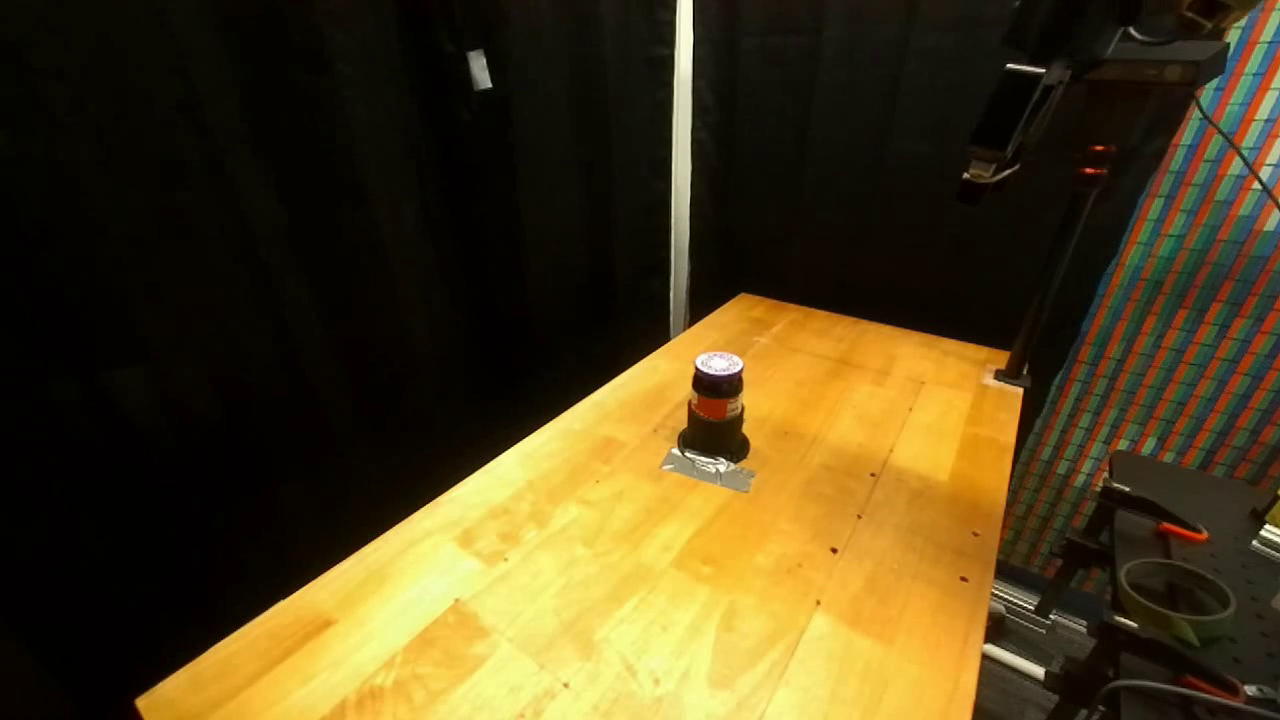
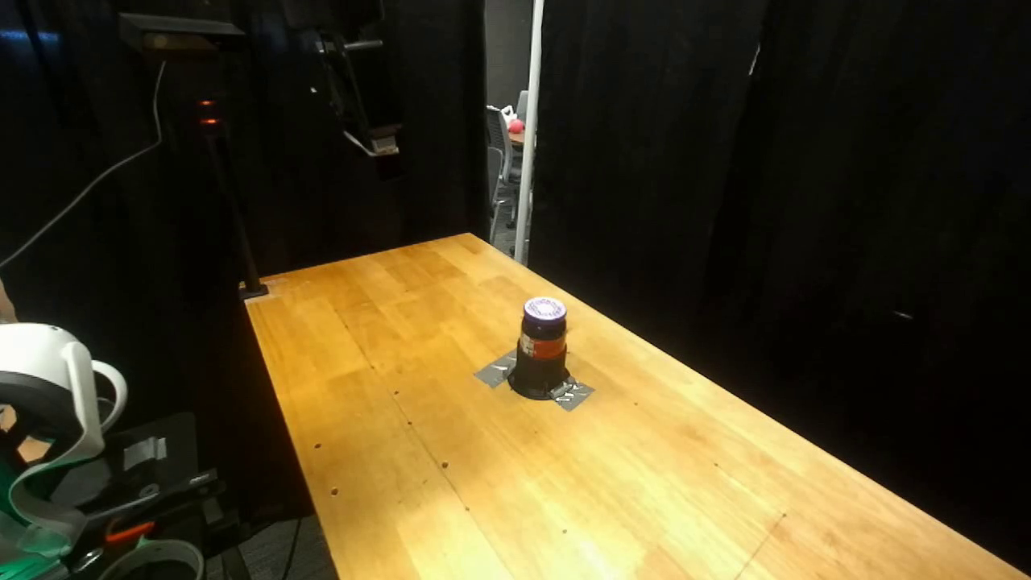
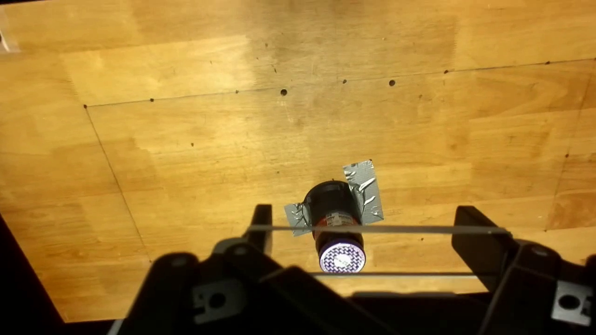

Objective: Put the elastic around the bottle

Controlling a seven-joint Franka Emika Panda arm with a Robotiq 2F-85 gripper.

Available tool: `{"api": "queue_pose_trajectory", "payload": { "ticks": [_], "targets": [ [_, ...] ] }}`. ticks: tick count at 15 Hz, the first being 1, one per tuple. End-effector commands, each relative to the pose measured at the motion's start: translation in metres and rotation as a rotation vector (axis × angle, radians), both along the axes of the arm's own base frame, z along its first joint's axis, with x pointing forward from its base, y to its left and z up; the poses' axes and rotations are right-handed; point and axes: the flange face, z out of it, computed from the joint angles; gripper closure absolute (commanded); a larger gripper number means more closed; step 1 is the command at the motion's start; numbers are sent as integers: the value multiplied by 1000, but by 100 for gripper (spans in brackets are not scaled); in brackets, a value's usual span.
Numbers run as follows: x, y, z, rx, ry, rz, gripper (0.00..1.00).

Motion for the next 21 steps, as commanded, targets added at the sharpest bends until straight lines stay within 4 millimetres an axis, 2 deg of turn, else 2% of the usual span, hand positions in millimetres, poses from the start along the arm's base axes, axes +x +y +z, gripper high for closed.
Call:
{"api": "queue_pose_trajectory", "payload": {
  "ticks": [1,3,7,11,14,21],
  "targets": [
    [50,30,-23,8,166,53,0],
    [73,42,-44,2,229,49,0],
    [130,64,-92,-20,170,35,0],
    [180,68,-145,-103,43,0,0],
    [208,65,-175,-104,-19,-22,0],
    [250,53,-215,-59,-113,-22,0]
  ]
}}
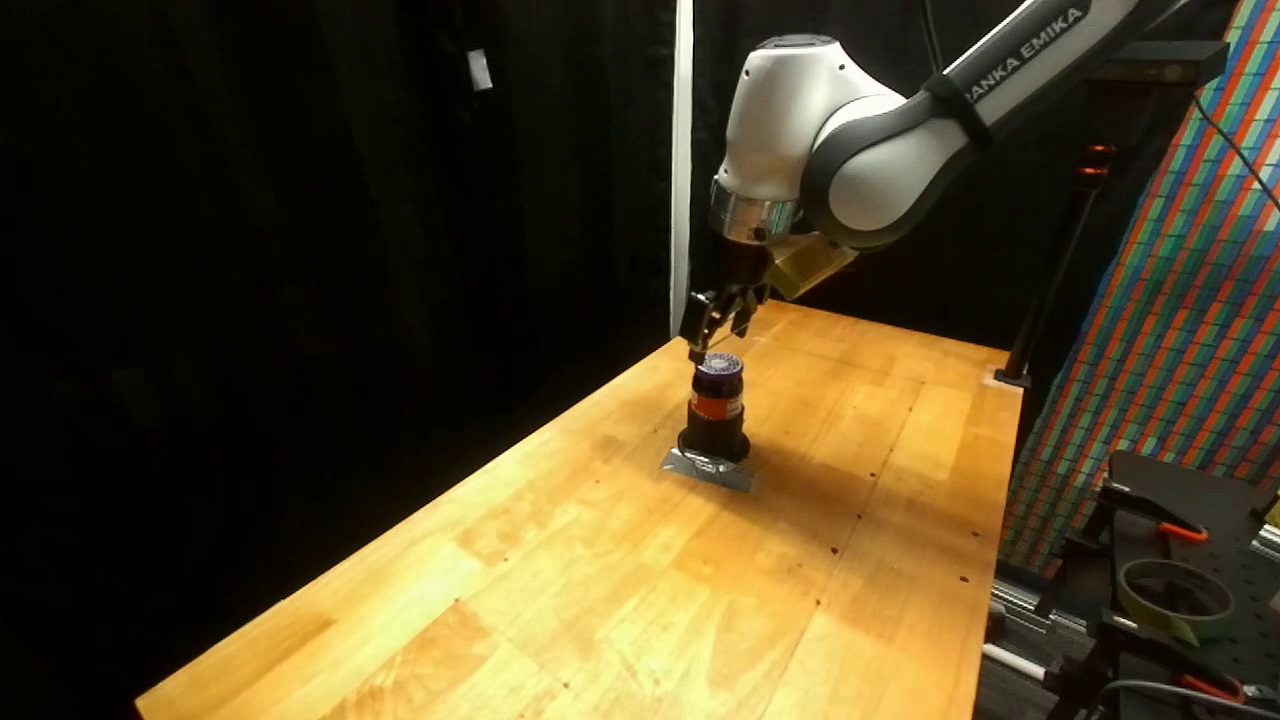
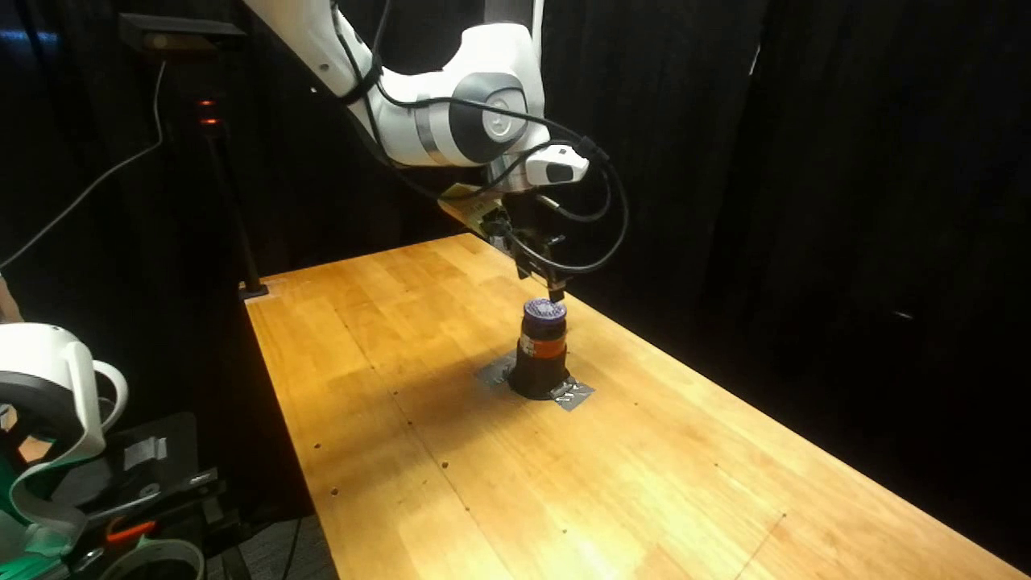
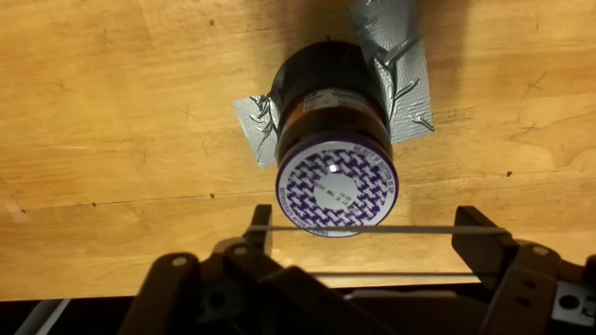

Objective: Put the elastic around the bottle

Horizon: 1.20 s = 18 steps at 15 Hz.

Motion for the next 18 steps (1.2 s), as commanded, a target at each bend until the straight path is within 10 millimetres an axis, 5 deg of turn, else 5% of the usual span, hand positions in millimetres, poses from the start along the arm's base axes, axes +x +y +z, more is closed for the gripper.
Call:
{"api": "queue_pose_trajectory", "payload": {
  "ticks": [1,18],
  "targets": [
    [23,-3,-13,2,-47,9,0],
    [33,-26,-73,34,-32,-17,0]
  ]
}}
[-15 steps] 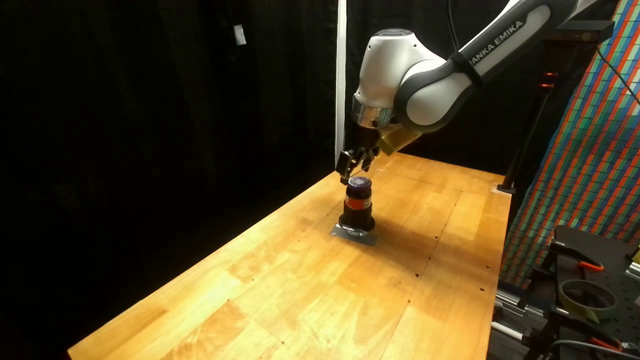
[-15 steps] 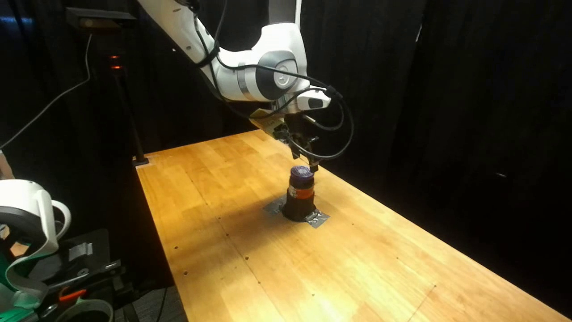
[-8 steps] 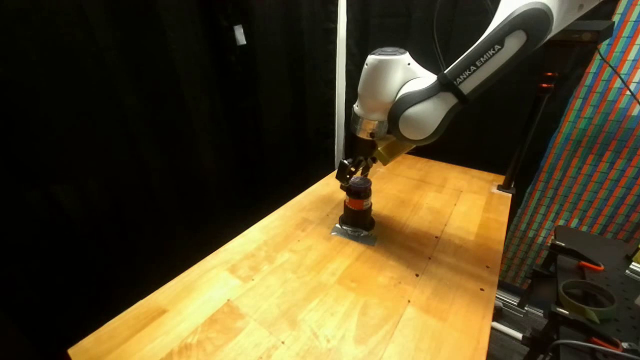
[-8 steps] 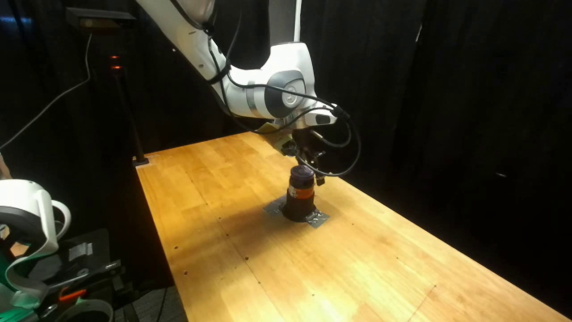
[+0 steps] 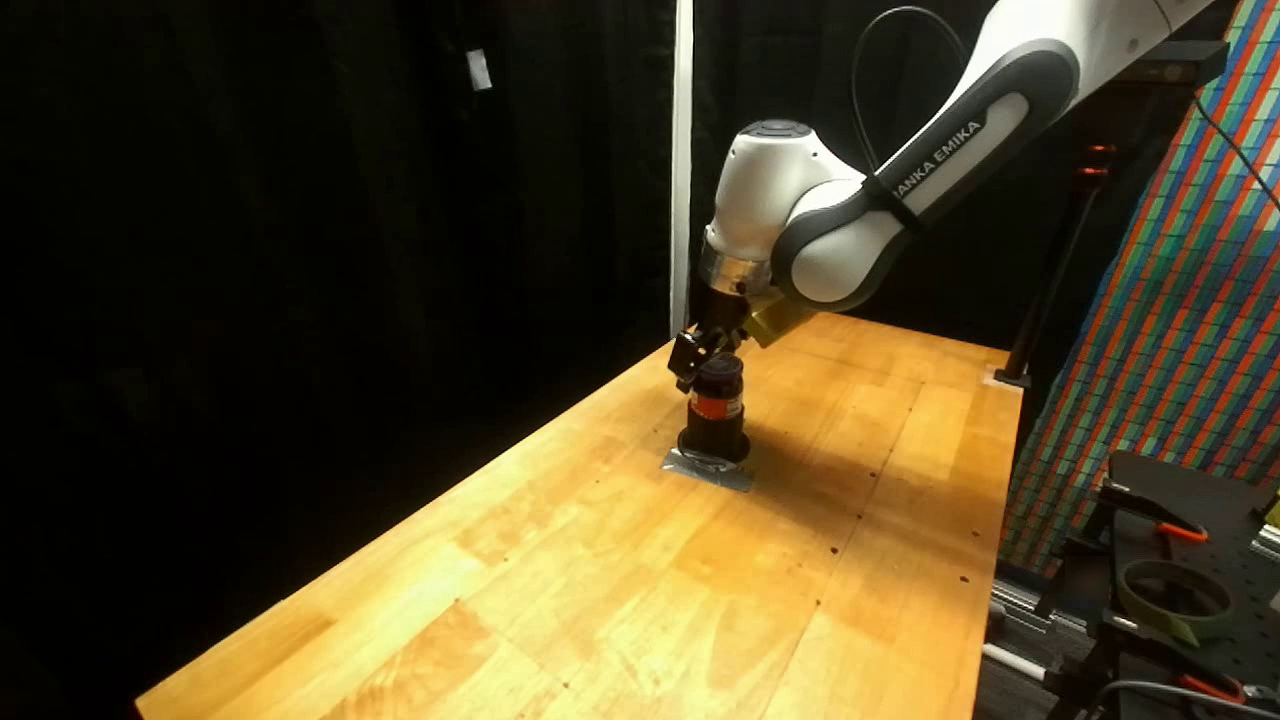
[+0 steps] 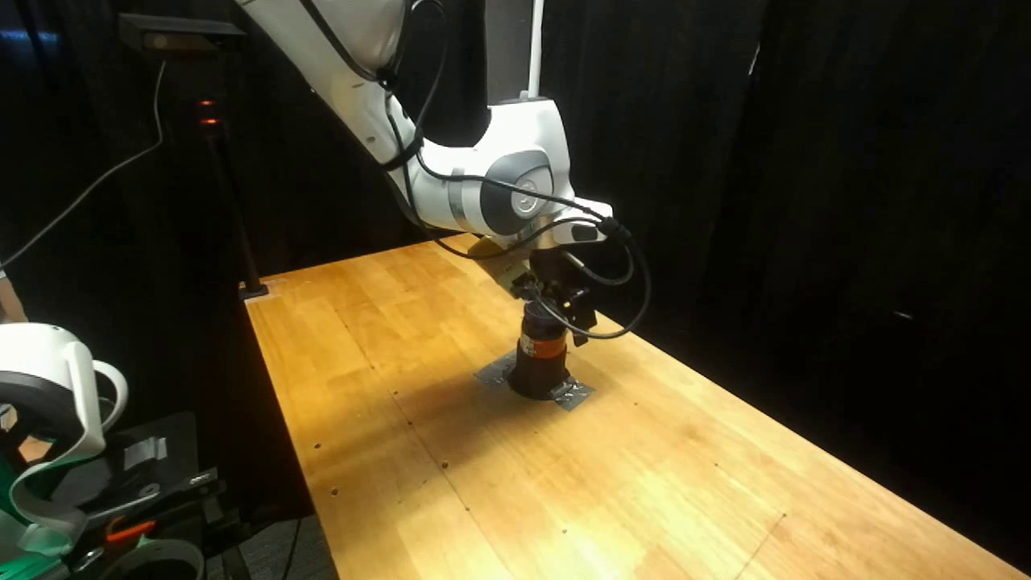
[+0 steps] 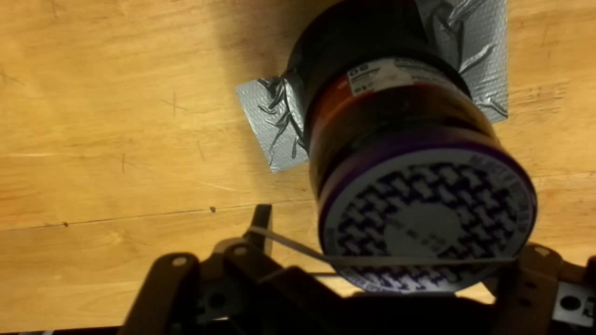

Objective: Put the elastic around the bottle

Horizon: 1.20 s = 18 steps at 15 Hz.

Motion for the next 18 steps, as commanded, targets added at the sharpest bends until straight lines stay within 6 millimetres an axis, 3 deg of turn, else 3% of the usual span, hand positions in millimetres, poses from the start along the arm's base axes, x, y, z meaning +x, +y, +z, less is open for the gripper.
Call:
{"api": "queue_pose_trajectory", "payload": {
  "ticks": [1,10,18],
  "targets": [
    [0,0,0,29,16,15,0],
    [-31,-11,24,56,131,48,0],
    [-62,-10,16,57,190,77,0]
  ]
}}
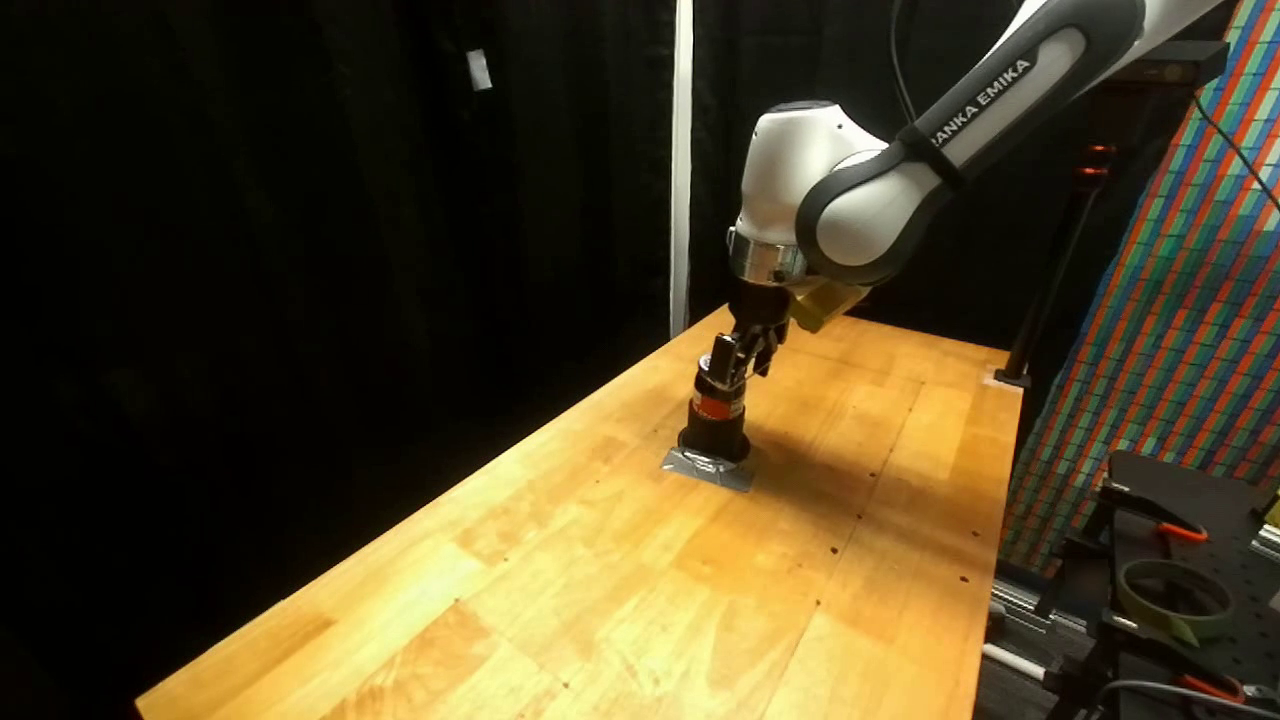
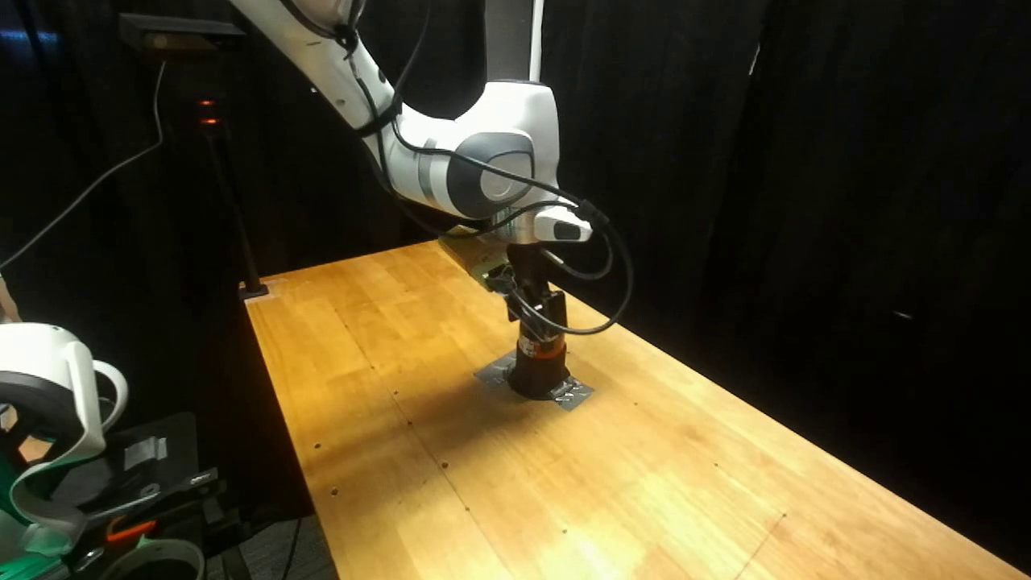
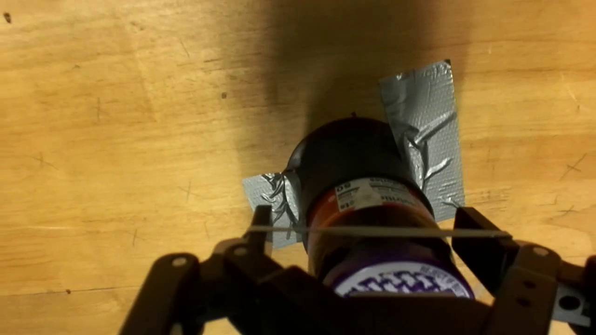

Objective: Put the elastic around the bottle

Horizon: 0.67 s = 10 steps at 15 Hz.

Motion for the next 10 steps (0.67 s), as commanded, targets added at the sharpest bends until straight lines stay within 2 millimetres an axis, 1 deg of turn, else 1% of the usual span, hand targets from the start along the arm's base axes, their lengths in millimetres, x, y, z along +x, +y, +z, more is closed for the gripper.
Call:
{"api": "queue_pose_trajectory", "payload": {
  "ticks": [1,4,5,6,7,8,10],
  "targets": [
    [-22,-6,1,23,39,17,0],
    [-30,-8,-5,21,24,12,0],
    [-32,-9,-4,15,5,6,25],
    [-35,-10,-2,16,-12,5,26],
    [-39,-11,0,16,-32,8,32],
    [-44,-13,2,19,-47,6,42],
    [-57,-16,8,29,-75,12,57]
  ]
}}
